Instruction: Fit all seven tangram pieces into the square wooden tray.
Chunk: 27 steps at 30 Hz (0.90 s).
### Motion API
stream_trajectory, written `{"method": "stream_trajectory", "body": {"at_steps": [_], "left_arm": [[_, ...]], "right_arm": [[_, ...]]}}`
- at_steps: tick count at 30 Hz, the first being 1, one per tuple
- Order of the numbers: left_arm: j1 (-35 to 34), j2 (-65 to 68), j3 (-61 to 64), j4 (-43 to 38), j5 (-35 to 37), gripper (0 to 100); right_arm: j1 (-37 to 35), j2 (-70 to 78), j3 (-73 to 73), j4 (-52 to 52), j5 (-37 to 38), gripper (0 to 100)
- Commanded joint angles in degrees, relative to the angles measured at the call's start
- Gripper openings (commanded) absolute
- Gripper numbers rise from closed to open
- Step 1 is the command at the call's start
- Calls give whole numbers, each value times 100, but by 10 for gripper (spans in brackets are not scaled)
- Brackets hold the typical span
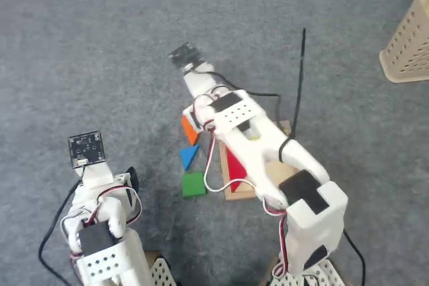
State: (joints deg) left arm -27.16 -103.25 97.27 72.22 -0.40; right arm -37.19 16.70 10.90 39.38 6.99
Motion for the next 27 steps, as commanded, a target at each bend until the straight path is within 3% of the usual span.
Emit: {"method": "stream_trajectory", "body": {"at_steps": [1, 27], "left_arm": [[-26, -114, -75, 18, -35, 216], [-26, -114, -75, 18, -35, 216]], "right_arm": [[-558, -154, -352, 488, 1257, 173], [-769, 629, -378, 576, 1407, 142]]}}
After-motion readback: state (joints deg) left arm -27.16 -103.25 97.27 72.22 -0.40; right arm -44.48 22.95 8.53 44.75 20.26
